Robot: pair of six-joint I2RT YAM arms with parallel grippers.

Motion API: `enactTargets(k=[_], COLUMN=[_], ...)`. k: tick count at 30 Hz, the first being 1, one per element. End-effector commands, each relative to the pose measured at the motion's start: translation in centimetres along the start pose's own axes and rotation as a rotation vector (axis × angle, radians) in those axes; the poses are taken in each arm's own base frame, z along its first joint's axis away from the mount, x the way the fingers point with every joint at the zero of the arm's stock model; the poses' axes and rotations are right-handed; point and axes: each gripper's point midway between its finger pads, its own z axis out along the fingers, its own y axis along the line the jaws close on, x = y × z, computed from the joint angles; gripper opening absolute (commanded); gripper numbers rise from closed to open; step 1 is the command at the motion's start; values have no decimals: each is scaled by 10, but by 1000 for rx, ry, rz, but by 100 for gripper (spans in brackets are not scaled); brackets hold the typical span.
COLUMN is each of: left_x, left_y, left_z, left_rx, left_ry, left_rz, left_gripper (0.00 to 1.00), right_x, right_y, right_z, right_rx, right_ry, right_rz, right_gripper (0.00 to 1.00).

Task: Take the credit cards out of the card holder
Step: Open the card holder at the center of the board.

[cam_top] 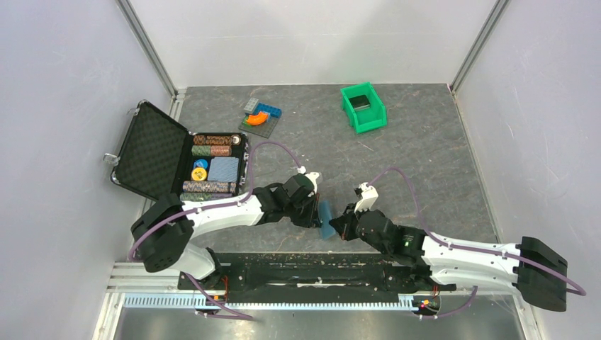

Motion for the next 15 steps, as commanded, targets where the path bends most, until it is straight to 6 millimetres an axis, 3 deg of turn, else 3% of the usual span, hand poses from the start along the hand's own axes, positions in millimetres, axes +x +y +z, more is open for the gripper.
enactTargets(k=[1,7,15], left_x=[-19,-14,-9], left_y=[7,12,13], left_z=[-6,-12,-17], left_rx=[-59,-65,-41], left_ry=[-60,-66,-82], left_rz=[41,30,16], left_gripper=[2,2,2], right_x=[-21,-30,-26], right_y=[17,-13,-17], right_z=[-4,-10,-11], right_rx=[-48,72,80], right_ry=[-72,-137,-129], right_rz=[31,-9,4], right_gripper=[0,0,0])
